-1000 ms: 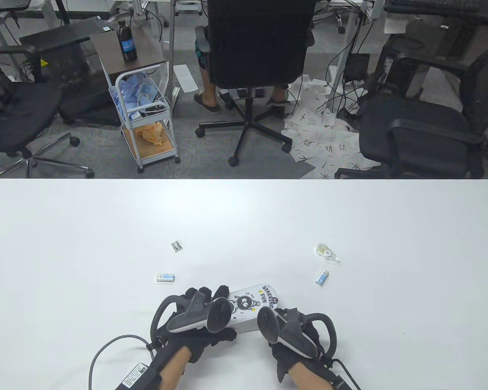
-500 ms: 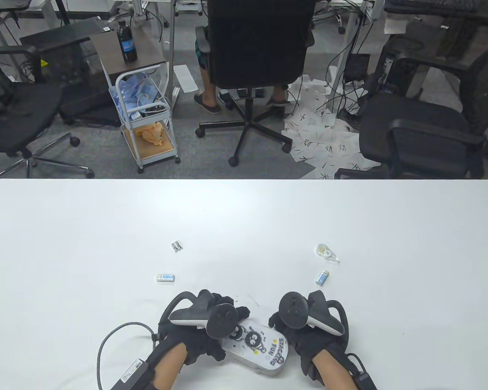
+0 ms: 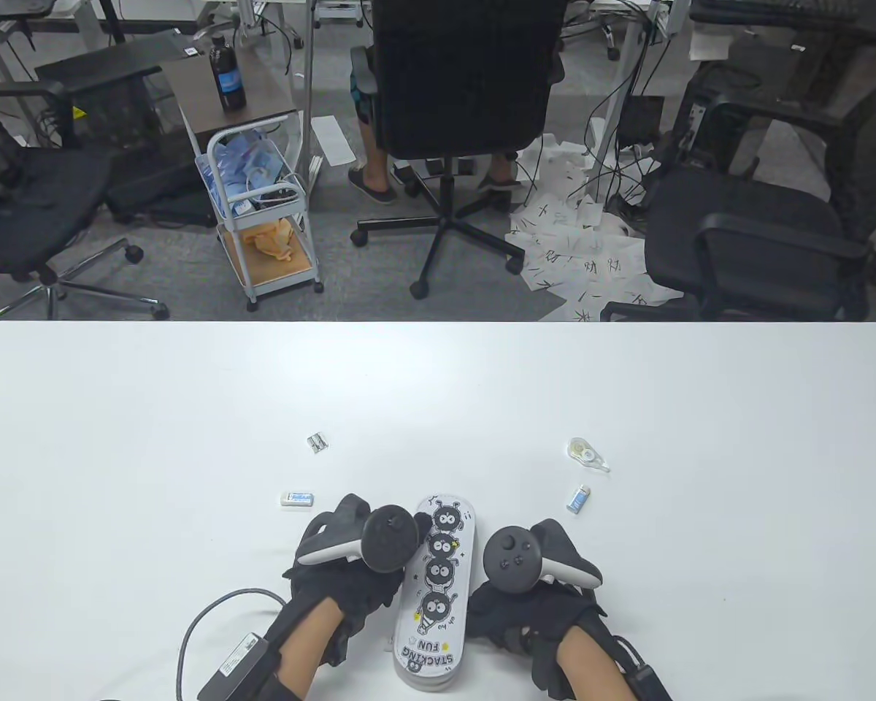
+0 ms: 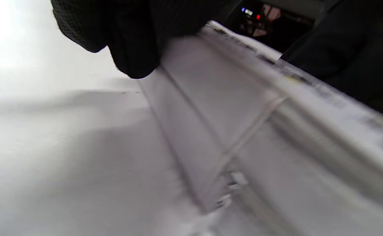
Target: Pack double-layer zippered pencil case
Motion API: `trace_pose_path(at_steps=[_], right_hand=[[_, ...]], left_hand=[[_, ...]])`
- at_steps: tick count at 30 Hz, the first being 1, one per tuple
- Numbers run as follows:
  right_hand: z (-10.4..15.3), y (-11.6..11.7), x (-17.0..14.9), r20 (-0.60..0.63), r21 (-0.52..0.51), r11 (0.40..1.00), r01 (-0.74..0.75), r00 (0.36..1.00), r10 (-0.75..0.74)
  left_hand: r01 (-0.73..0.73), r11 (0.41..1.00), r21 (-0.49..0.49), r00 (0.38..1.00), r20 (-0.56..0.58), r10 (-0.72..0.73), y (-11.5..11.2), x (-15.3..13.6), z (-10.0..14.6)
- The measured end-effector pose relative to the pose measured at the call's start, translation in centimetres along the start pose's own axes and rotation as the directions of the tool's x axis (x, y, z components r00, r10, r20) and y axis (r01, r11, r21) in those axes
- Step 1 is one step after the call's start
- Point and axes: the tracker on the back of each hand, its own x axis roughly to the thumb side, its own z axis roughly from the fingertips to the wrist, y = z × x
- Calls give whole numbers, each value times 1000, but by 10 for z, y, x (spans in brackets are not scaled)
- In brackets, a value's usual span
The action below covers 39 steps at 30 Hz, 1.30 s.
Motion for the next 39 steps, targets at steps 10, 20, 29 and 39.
trace_pose_path(at_steps=[10, 20, 29, 39], right_hand=[[-10, 6, 32, 128, -18, 1000, 1, 992, 2], [17, -31, -12, -118, -186, 971, -151, 984, 130], [27, -54, -31, -167, -166, 974, -151, 978, 123], [-18, -55, -23, -131, -106, 974, -201, 974, 187]], left_hand=[[0, 987, -162, 999, 33, 6, -21, 20, -3], [147, 966, -213, 987, -25, -156, -31, 24, 1], [202, 929, -309, 974, -37, -223, -18, 23, 7], [222, 938, -267, 974, 93, -204, -24, 28, 6]])
